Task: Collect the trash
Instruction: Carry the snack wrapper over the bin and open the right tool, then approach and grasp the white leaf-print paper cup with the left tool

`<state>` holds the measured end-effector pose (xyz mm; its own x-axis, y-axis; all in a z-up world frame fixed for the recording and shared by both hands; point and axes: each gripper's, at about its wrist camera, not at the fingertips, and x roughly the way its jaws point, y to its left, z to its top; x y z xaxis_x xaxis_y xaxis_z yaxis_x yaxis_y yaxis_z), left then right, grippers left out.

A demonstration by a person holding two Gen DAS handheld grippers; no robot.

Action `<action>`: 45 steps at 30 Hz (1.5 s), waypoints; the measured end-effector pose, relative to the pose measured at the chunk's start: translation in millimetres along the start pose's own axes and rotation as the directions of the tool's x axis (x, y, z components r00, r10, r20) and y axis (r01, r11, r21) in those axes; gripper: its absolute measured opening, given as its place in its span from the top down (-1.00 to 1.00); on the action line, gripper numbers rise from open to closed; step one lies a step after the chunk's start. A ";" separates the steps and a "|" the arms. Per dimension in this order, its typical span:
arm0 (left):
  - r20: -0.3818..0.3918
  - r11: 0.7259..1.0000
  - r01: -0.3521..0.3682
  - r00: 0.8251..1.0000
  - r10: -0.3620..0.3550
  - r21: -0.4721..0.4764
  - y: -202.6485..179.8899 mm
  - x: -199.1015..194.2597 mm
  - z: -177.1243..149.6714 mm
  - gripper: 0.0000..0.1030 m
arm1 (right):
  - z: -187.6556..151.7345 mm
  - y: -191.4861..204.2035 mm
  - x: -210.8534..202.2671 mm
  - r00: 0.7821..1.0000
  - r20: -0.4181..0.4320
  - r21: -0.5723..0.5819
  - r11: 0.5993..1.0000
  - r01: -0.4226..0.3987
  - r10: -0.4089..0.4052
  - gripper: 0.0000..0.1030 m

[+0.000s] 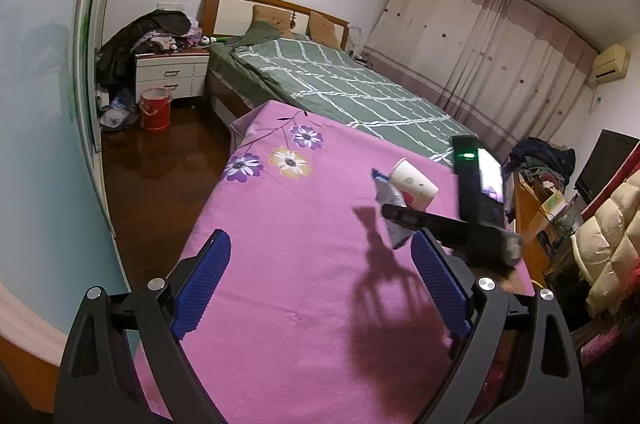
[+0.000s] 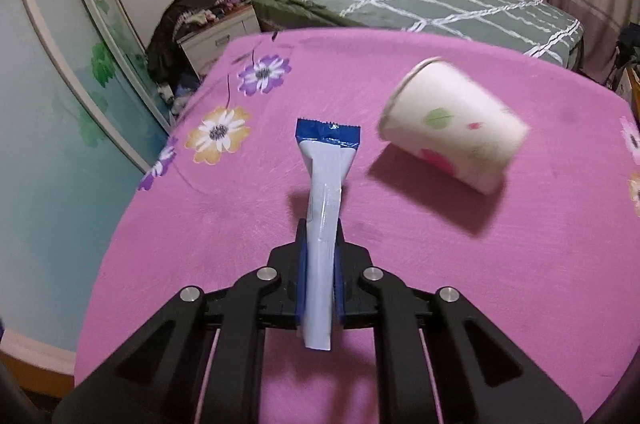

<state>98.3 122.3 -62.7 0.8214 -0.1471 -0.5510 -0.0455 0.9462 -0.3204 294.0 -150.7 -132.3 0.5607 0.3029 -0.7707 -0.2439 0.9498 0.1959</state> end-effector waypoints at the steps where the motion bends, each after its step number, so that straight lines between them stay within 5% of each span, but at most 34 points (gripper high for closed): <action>1: -0.003 1.000 0.004 1.000 -0.004 0.002 -1.6 1.5 -0.4 -0.76 | -3.1 -5.2 -8.8 1.000 0.011 0.002 1.000 -0.003 0.003 0.80; 8: -0.038 0.999 0.036 0.999 -0.035 0.022 -18.1 17.9 -4.7 -0.77 | -27.3 -58.7 -64.4 0.996 0.077 0.047 0.998 0.042 -0.046 0.80; 14: -0.060 0.996 0.062 0.996 -0.059 0.058 -41.6 32.4 -6.7 -0.77 | -54.8 -134.8 -112.4 0.979 0.112 0.147 0.977 0.156 -0.173 0.79; 25: -0.109 0.985 0.106 0.990 -0.091 0.134 -97.3 60.4 -9.8 -0.77 | -119.4 -293.8 -168.8 0.912 0.043 0.386 0.848 0.362 -0.409 0.77; 33: -0.141 0.971 0.145 0.983 -0.120 0.189 -138.3 73.3 -14.1 -0.77 | -158.2 -356.1 -176.1 0.883 -0.029 0.459 0.779 0.428 -0.468 0.75; 36: -0.151 0.967 0.156 0.980 -0.127 0.203 -146.1 75.2 -16.0 -0.77 | -167.3 -372.9 -173.8 0.879 -0.061 0.480 0.759 0.441 -0.472 0.52; 38: -0.153 0.965 0.160 0.980 -0.129 0.209 -149.7 76.3 -16.3 -0.77 | -172.1 -375.4 -176.8 0.872 -0.057 0.492 0.746 0.449 -0.487 -0.01; 42: -0.157 0.965 0.162 0.979 -0.131 0.207 -148.1 78.3 -14.4 -0.77 | -176.2 -377.8 -184.0 0.862 -0.048 0.516 0.727 0.454 -0.505 -0.11; 45: -0.163 0.965 0.164 0.978 -0.132 0.207 -147.0 83.2 -13.5 -0.77 | -164.7 -358.8 -187.7 0.874 0.010 0.495 0.762 0.418 -0.486 -0.11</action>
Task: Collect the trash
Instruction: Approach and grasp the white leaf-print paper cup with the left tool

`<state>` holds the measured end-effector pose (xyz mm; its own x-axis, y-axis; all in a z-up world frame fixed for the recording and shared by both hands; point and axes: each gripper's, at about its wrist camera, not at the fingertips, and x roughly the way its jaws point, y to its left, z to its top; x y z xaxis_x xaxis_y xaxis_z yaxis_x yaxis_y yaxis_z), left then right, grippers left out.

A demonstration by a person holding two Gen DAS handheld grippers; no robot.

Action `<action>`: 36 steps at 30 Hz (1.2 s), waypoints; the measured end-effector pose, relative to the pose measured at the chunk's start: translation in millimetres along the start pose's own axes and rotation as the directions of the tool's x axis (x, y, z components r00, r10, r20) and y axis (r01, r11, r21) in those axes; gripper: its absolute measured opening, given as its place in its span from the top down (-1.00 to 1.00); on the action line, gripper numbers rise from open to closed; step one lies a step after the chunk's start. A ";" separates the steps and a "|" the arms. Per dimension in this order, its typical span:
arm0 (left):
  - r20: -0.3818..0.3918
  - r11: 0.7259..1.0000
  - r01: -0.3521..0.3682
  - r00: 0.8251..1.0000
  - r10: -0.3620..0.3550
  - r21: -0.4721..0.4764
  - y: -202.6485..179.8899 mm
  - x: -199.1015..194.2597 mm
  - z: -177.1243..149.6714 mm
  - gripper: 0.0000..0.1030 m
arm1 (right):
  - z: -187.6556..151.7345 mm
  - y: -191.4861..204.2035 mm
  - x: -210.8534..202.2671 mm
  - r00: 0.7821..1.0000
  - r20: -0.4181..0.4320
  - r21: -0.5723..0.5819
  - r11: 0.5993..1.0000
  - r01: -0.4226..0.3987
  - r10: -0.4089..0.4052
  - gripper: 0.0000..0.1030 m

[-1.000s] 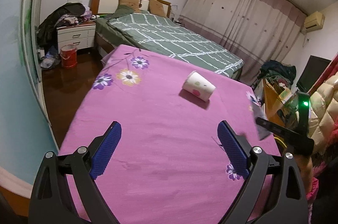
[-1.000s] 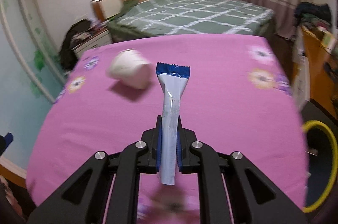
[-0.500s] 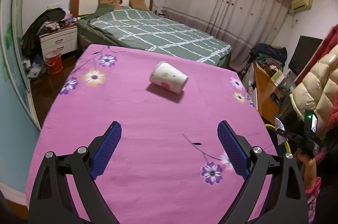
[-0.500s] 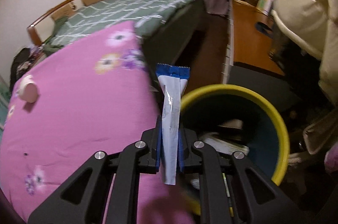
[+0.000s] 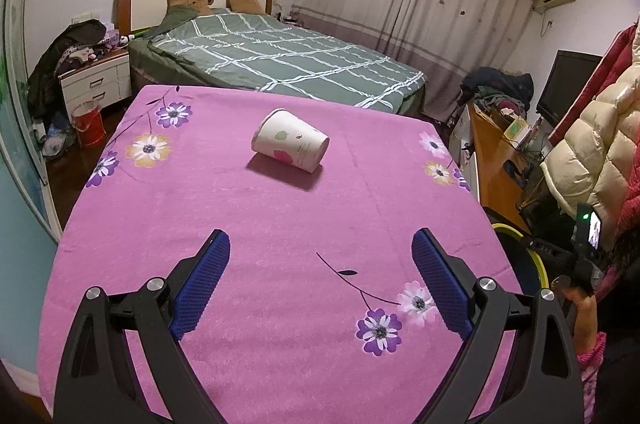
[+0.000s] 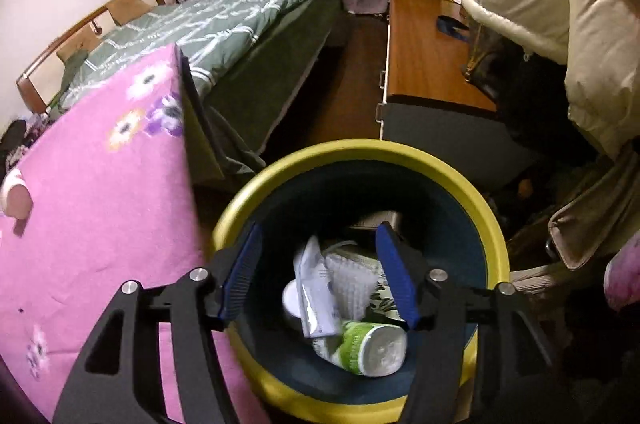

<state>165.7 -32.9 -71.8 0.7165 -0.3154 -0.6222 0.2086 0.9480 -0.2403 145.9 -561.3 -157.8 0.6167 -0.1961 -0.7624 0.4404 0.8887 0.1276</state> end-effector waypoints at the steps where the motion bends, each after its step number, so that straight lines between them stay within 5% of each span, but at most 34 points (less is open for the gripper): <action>1: -0.003 1.000 0.003 1.000 -0.003 0.002 1.6 2.6 1.3 -0.77 | 1.1 12.3 -5.1 0.999 0.020 -0.021 0.999 -0.034 0.034 -0.13; 10: -0.006 0.988 0.096 0.995 -0.096 0.121 9.2 45.5 36.1 -0.82 | 15.0 139.7 -6.9 0.972 0.070 -0.265 0.944 -0.197 0.223 -0.30; 15: -0.101 0.964 0.215 0.974 -0.201 0.154 23.2 94.2 68.8 -0.83 | 20.0 173.0 5.7 0.967 0.062 -0.300 0.929 -0.217 0.246 -0.30; 27: -0.156 0.927 0.242 0.966 -0.205 0.286 25.8 177.3 121.0 -0.90 | 23.3 175.1 21.9 0.958 -0.006 -0.236 0.930 -0.280 0.287 -0.30; 36: -0.211 0.911 0.205 0.968 -0.135 0.358 30.5 216.1 133.4 -0.90 | 23.8 167.4 24.6 0.948 -0.019 -0.198 0.929 -0.314 0.316 -0.30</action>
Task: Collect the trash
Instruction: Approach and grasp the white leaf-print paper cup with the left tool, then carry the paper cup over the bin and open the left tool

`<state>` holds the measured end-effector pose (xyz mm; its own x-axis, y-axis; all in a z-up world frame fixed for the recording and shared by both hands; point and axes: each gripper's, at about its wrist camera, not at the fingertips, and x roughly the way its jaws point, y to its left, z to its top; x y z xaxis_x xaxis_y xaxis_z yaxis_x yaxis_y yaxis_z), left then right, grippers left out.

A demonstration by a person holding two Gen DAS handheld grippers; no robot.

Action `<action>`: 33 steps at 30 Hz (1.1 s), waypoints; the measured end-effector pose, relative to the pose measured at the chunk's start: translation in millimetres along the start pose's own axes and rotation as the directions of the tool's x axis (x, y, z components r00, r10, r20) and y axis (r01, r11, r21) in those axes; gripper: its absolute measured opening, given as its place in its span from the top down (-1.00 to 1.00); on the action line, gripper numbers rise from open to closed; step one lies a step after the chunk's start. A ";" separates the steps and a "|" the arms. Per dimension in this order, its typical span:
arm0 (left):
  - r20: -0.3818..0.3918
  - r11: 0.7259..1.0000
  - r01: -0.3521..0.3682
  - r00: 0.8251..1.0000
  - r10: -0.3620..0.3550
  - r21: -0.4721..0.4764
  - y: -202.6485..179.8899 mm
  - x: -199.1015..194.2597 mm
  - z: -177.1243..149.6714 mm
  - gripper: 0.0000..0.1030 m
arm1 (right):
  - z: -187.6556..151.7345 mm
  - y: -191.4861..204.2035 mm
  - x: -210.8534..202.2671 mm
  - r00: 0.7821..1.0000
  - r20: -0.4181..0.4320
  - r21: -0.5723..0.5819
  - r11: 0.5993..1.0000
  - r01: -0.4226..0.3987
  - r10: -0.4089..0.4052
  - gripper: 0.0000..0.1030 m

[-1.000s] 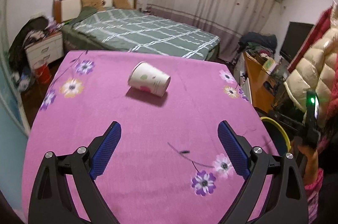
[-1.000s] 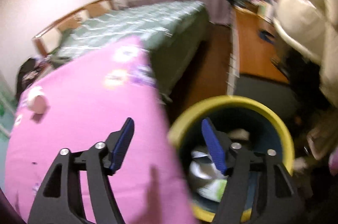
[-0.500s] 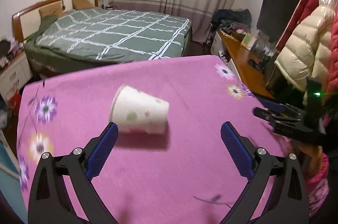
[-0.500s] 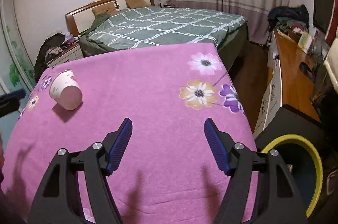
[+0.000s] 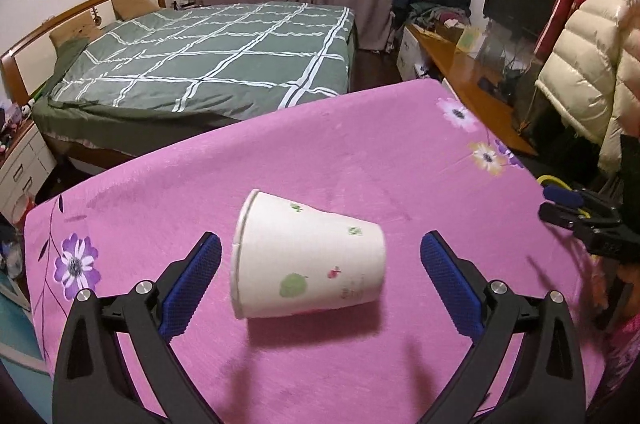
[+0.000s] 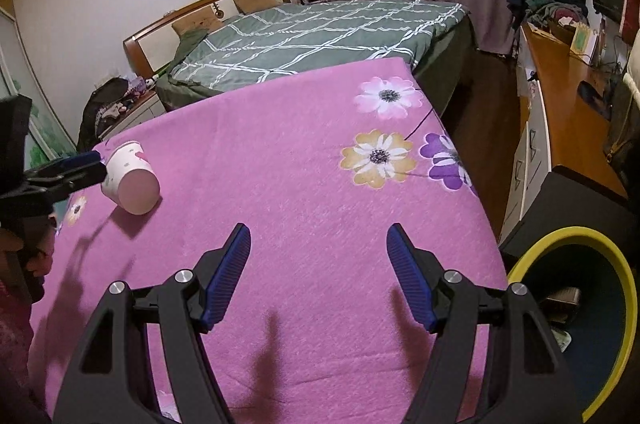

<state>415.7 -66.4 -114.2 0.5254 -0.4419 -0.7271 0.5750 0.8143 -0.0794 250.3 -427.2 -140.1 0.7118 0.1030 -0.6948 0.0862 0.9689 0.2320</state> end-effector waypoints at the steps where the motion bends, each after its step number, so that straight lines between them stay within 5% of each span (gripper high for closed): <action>1: -0.004 1.000 0.004 1.000 -0.004 0.002 1.8 1.3 0.9 -0.90 | 0.0 0.1 0.7 1.000 -0.004 0.000 1.000 0.000 0.000 -0.30; 17: -0.075 0.999 0.015 0.997 -0.013 0.033 -2.4 37.4 -2.2 -0.90 | 0.1 -0.1 2.0 1.000 -0.014 0.002 1.000 -0.001 0.001 -0.31; 20: -0.093 0.999 -0.002 0.996 0.005 0.036 -6.3 42.9 -2.7 -0.60 | -0.7 -0.9 1.4 1.000 -0.014 0.002 1.000 0.012 -0.012 -0.31; 22: -0.089 0.999 -0.025 0.996 0.029 0.040 -11.6 39.7 -3.9 -0.60 | -1.1 -1.4 -1.0 1.000 -0.007 -0.001 1.000 0.026 -0.026 -0.31; 27: -0.049 0.997 -0.053 0.997 0.056 0.057 -44.6 14.4 -1.5 -0.60 | -2.5 -9.4 -22.2 0.997 0.033 -0.001 0.998 0.067 -0.067 -0.31; 33: -0.016 0.992 -0.003 1.000 0.005 0.125 -120.2 -13.8 5.8 -0.60 | -32.8 -39.5 -82.3 0.987 0.058 -0.020 0.988 0.154 -0.152 -0.31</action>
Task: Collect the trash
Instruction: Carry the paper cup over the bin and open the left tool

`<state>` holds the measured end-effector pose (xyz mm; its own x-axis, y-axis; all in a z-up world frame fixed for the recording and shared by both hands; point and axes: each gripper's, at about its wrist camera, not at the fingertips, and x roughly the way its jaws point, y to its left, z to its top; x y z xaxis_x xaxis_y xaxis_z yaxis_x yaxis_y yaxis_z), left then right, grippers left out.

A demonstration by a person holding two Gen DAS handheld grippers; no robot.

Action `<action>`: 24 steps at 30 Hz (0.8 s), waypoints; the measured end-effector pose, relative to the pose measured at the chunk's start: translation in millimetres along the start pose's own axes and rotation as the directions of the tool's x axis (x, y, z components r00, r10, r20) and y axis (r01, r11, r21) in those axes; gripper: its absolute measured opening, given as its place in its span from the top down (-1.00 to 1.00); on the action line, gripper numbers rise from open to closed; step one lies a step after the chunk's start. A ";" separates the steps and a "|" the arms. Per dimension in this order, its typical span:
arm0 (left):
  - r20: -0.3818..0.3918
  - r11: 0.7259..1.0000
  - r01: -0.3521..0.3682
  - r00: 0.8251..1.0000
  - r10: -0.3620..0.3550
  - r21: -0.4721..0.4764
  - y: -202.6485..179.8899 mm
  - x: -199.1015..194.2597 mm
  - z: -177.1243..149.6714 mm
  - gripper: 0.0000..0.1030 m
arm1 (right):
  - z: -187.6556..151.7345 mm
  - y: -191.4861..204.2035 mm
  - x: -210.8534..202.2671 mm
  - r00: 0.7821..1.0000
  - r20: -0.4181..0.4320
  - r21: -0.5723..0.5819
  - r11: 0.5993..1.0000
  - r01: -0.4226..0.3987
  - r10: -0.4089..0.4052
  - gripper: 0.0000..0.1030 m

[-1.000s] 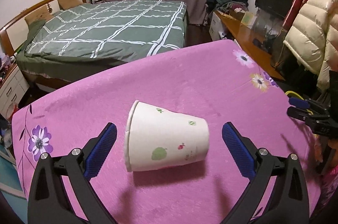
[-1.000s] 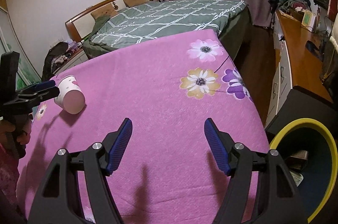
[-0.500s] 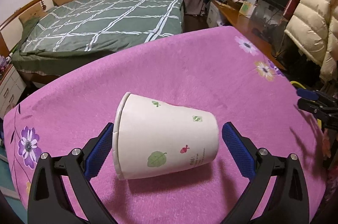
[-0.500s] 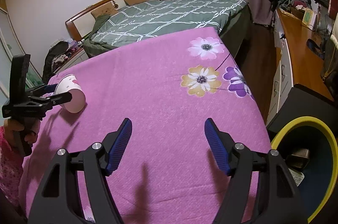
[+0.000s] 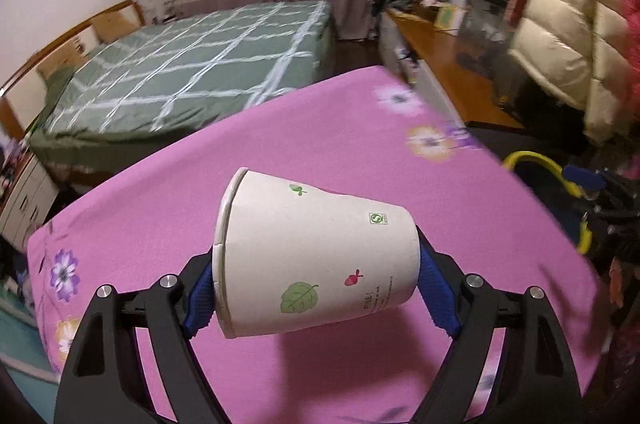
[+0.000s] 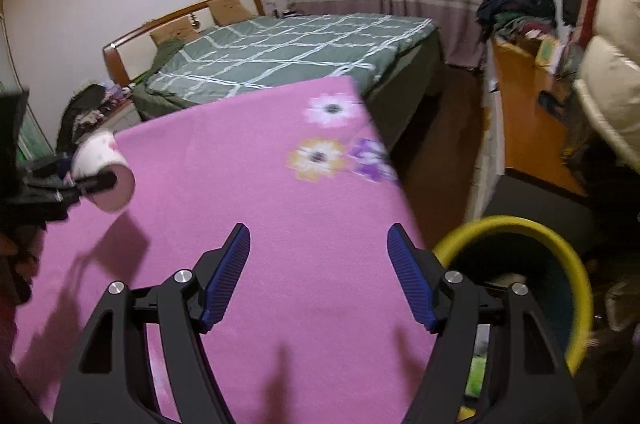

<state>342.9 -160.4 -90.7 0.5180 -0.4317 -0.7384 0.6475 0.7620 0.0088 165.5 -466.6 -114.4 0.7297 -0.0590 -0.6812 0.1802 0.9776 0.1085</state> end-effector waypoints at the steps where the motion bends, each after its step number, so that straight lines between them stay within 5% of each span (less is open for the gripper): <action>1: 0.003 1.000 0.024 1.000 -0.024 0.014 -18.2 -2.4 4.1 -0.60 | -8.5 -12.2 -12.1 1.000 -0.004 0.005 1.000 0.024 -0.024 -0.31; 13: -0.086 0.951 0.268 0.963 -0.257 0.157 -242.9 33.9 42.8 -0.60 | -83.6 -123.3 -100.0 0.984 -0.020 0.155 0.972 0.175 -0.174 -0.32; 24: -0.216 0.922 0.297 0.945 -0.246 0.249 -361.2 107.1 44.9 -0.68 | -106.2 -165.6 -125.4 0.977 -0.008 0.212 0.955 0.208 -0.211 -0.39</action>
<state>189.6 -503.6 -142.7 0.2096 -0.4911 -0.8455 0.8897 0.4545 -0.0435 -26.0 -599.6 -123.8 0.6698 -0.2624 -0.6946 0.4640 0.8783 0.1156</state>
